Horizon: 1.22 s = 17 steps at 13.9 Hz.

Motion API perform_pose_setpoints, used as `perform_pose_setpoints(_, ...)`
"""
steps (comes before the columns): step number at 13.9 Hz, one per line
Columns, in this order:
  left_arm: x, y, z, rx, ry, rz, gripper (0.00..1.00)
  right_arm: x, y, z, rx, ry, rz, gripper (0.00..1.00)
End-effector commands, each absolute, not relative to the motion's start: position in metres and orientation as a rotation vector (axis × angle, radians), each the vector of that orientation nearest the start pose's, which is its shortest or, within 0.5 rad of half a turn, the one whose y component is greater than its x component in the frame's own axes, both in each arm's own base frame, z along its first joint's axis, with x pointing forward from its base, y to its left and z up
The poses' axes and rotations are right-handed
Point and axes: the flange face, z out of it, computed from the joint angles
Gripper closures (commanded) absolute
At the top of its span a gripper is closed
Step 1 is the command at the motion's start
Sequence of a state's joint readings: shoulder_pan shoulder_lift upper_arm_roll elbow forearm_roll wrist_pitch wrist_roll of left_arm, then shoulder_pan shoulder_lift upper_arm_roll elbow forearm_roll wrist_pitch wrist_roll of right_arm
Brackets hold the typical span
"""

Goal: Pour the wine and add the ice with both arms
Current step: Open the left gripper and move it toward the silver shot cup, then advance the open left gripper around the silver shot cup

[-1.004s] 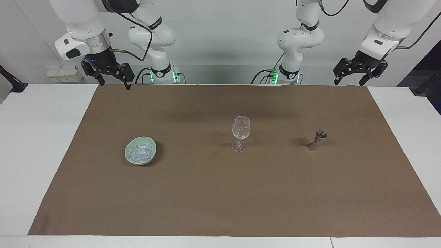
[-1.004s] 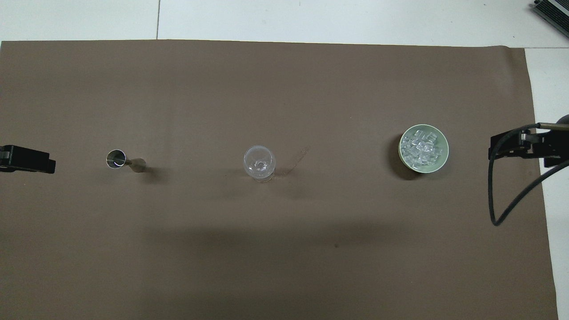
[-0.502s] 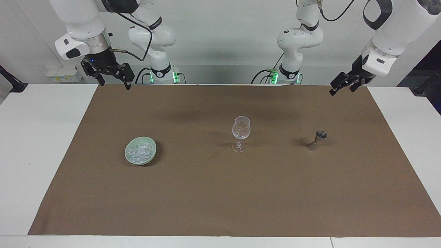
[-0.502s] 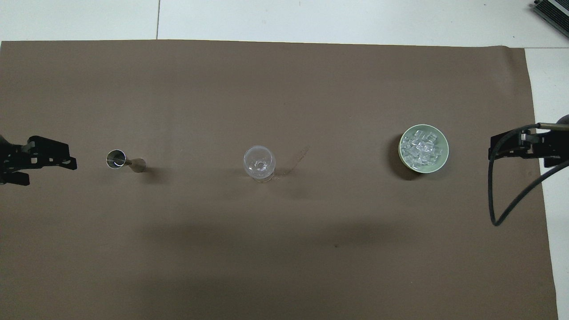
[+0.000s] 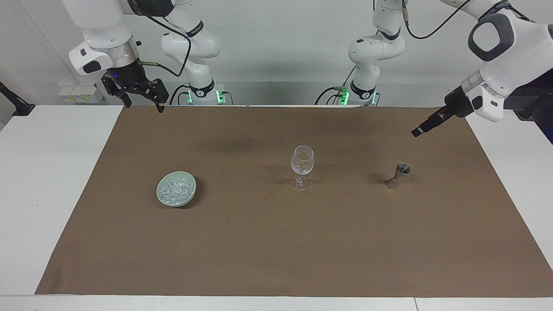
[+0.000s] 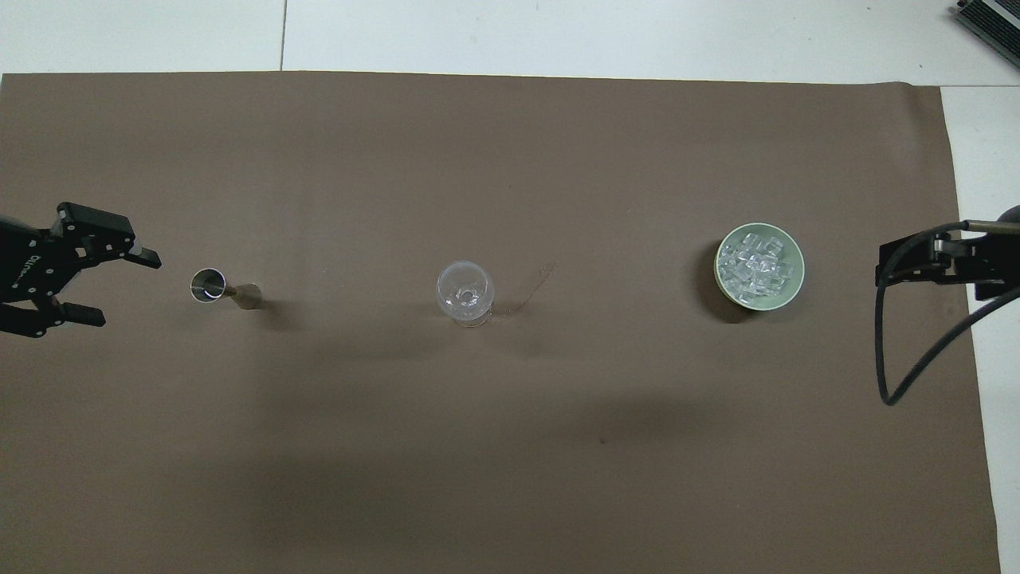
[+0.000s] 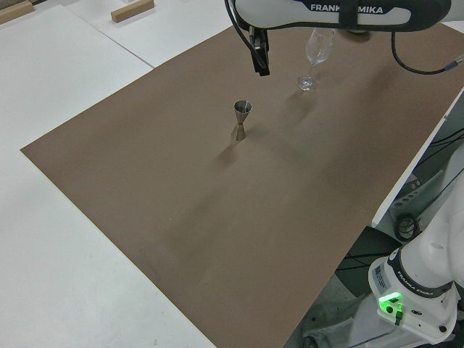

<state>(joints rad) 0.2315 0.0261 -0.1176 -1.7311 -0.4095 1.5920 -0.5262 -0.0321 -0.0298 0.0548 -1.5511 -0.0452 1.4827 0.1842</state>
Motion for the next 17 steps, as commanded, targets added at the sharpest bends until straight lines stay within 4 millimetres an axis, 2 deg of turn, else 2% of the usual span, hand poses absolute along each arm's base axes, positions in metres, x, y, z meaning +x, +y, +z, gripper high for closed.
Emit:
perform_pose_setpoints(1,0.57,0.044,0.526,-3.211,-1.514,0.512,0.0,0.534,0.004,0.642,-3.157,0.245,0.072,0.0)
perform_pose_setpoints(4,0.584,0.069,0.5,-2.968,-1.937,0.641,0.0,0.534,0.003,0.642,-3.157,0.248,0.072,0.0)
perform_pose_setpoints(6,0.587,0.105,0.477,-2.85,-2.18,0.77,0.0,0.534,0.004,0.643,-3.157,0.245,0.07,0.0)
perform_pose_setpoints(9,0.594,0.113,0.448,-2.739,-2.31,0.872,0.0,0.534,0.003,0.642,-3.157,0.248,0.072,0.0)
perform_pose_setpoints(11,0.596,0.133,0.419,-2.661,-2.396,0.975,0.0,0.534,0.003,0.643,-3.157,0.248,0.07,0.0)
perform_pose_setpoints(14,0.593,0.145,0.391,-2.587,-2.439,1.129,0.0,0.534,0.003,0.642,-3.157,0.247,0.072,0.0)
perform_pose_setpoints(17,0.587,0.184,0.346,-2.439,-2.589,1.294,0.0,0.534,0.004,0.642,-3.157,0.245,0.072,0.0)
